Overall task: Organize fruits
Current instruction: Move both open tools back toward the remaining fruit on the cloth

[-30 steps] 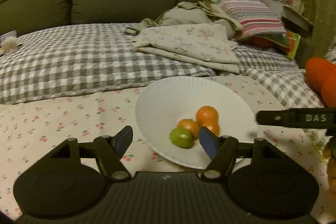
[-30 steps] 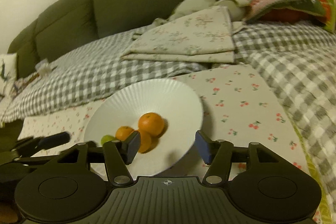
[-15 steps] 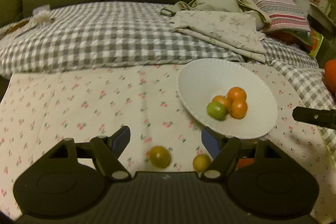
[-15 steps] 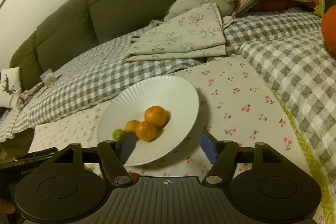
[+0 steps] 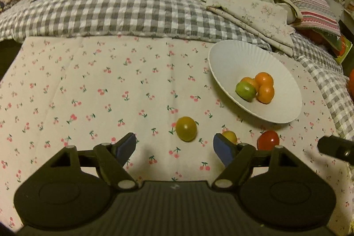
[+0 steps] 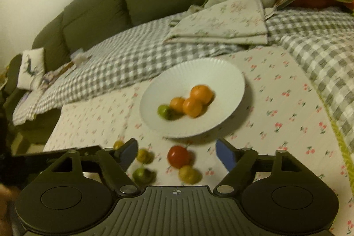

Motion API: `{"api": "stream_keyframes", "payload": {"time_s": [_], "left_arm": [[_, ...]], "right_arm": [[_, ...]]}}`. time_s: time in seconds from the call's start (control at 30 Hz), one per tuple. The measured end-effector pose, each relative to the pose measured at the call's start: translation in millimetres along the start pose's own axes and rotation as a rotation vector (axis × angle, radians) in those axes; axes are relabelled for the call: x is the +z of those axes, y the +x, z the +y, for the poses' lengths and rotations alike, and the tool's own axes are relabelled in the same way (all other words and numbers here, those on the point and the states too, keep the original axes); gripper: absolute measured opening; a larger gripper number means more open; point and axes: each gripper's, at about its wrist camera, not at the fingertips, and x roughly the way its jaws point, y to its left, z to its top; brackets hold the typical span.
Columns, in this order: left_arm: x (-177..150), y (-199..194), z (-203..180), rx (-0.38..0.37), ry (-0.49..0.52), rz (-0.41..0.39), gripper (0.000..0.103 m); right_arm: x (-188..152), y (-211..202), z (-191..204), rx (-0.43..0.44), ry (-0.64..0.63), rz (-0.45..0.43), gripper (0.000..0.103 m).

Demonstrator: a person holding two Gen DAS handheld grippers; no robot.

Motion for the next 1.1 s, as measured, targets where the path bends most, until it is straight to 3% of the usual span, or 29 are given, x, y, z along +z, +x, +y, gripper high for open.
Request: {"api": "stream_keyframes", "payload": {"time_s": [0.13, 0.3, 0.67, 0.8, 0.97, 1.03, 1.1], "left_arm": [[-2, 4, -1, 0.008, 0.001, -0.003, 0.089], [-3, 15, -4, 0.035, 0.007, -0.008, 0.094], [-2, 46, -18, 0.098, 0.096, -0.041, 0.093], [-2, 50, -22, 0.117, 0.137, -0.059, 0.089], [-4, 56, -26, 0.111, 0.165, -0.055, 0.074], [-6, 60, -27, 0.102, 0.178, -0.046, 0.062], [-7, 61, -28, 0.093, 0.178, -0.050, 0.058]], "right_arm": [[-3, 6, 0, -0.014, -0.010, 0.033, 0.087], [-7, 8, 1, -0.023, -0.033, 0.050, 0.093], [-22, 36, 9, -0.079, -0.110, 0.129, 0.095], [-23, 38, 10, -0.088, -0.125, 0.119, 0.095], [-24, 43, 9, -0.084, -0.138, 0.130, 0.092], [-26, 46, 10, -0.084, -0.149, 0.139, 0.087], [-27, 50, 11, -0.086, -0.156, 0.147, 0.081]]}}
